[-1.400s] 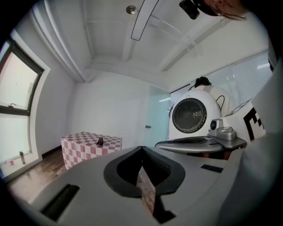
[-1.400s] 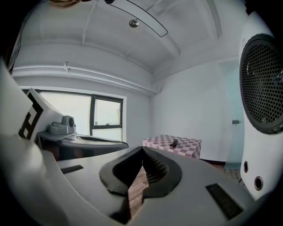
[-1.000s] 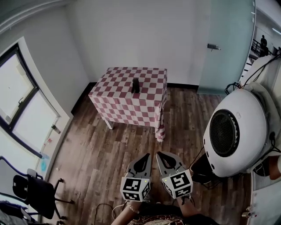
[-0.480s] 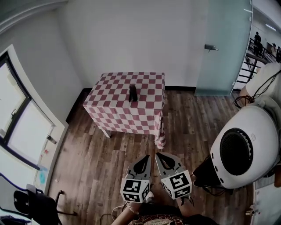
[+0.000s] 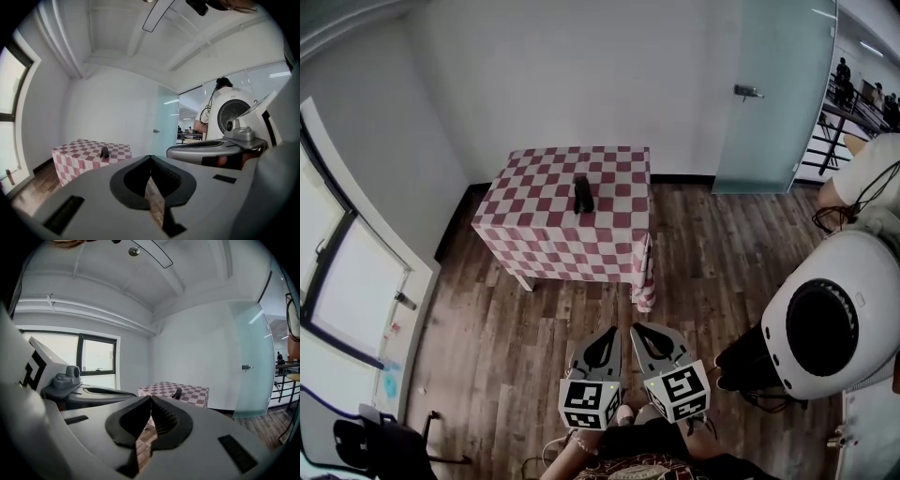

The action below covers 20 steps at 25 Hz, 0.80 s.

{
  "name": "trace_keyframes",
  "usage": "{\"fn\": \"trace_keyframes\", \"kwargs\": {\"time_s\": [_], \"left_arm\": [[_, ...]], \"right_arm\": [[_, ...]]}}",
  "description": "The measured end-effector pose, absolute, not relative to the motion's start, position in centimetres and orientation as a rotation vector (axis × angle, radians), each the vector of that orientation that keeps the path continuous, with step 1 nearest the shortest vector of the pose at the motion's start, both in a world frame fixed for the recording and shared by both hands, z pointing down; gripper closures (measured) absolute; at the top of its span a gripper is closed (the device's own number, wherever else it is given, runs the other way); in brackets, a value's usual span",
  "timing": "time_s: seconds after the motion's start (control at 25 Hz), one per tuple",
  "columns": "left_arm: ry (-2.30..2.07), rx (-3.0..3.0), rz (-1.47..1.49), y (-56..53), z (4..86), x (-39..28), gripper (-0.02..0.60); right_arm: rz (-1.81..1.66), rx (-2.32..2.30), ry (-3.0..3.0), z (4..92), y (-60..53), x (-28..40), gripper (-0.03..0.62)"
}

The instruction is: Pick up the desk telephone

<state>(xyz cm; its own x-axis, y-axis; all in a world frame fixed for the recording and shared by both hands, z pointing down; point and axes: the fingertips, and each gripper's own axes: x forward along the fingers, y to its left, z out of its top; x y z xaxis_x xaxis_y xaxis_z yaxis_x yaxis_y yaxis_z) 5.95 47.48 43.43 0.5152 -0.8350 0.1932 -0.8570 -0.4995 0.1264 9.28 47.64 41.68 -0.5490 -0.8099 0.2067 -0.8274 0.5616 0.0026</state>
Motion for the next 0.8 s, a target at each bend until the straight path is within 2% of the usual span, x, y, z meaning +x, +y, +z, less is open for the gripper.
{"fn": "trace_keyframes", "kwargs": {"time_s": [0.8], "left_arm": [[-1.563, 2.484, 0.173, 38.7, 43.8, 4.5, 0.572]], "right_arm": [[0.183, 1.284, -2.641, 42.3, 38.6, 7.8, 0.577]]}}
